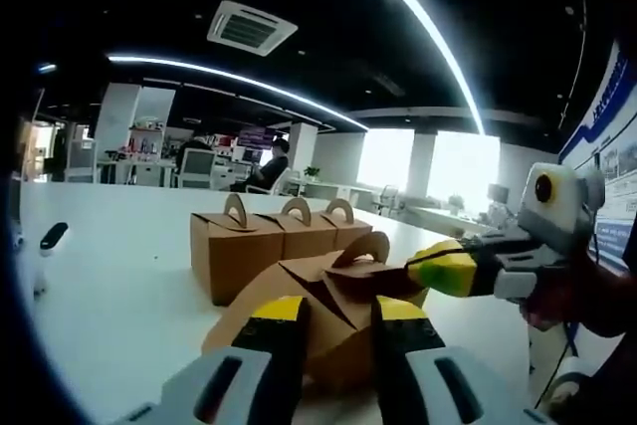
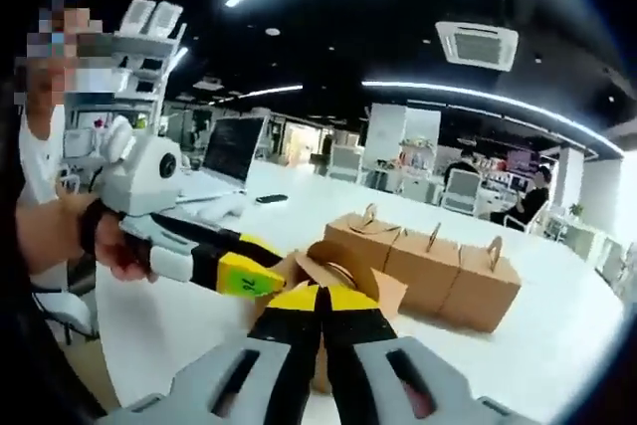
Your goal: Pick up one paper box from the group, open the paper box, and remove the item inside
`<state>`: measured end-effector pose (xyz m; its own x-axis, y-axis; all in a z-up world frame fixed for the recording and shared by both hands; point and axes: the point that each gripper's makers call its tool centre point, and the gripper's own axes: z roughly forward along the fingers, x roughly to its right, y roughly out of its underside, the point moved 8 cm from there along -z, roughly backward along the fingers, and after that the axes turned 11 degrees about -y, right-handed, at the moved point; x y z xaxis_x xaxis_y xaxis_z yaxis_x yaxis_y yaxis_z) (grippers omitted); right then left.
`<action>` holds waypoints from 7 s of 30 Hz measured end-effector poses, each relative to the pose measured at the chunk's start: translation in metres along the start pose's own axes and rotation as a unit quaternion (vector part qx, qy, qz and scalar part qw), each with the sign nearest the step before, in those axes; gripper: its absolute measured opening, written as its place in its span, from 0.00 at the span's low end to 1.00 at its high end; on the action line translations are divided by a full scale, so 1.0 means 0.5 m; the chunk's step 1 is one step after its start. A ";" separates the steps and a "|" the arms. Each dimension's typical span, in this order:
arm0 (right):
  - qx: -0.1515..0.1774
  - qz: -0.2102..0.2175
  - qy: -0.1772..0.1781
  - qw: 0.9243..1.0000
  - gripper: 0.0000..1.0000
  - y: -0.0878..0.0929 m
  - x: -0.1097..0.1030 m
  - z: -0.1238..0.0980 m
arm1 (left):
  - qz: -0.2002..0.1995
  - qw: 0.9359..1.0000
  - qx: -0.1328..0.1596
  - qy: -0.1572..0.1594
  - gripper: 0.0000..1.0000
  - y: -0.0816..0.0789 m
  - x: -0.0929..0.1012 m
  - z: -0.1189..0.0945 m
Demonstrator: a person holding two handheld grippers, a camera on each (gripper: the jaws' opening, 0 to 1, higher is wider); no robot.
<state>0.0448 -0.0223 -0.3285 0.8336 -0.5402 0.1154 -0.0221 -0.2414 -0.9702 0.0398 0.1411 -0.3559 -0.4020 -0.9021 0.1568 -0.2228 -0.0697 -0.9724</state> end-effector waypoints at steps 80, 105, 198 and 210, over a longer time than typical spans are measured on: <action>-0.301 -0.399 -0.053 0.865 0.02 -0.045 -0.055 0.102 | -0.004 1.000 0.002 -0.002 0.26 0.001 0.001 -0.004; -0.093 -0.213 0.012 0.973 0.02 -0.042 -0.014 0.069 | 0.005 1.000 -0.008 -0.006 0.26 -0.004 -0.002 0.006; 0.081 0.011 0.046 0.996 0.02 -0.053 0.062 -0.009 | -0.005 1.000 -0.015 -0.026 0.23 -0.009 -0.009 0.017; 0.083 0.015 0.054 0.995 0.02 -0.054 0.063 -0.021 | -0.005 0.999 -0.015 -0.029 0.23 -0.009 0.003 0.013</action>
<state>0.0660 -0.0414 -0.2964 0.7694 -0.6310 0.0994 0.0528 -0.0922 -0.9943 0.0462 0.1375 -0.3522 -0.3482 -0.9243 0.1562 -0.2535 -0.0676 -0.9650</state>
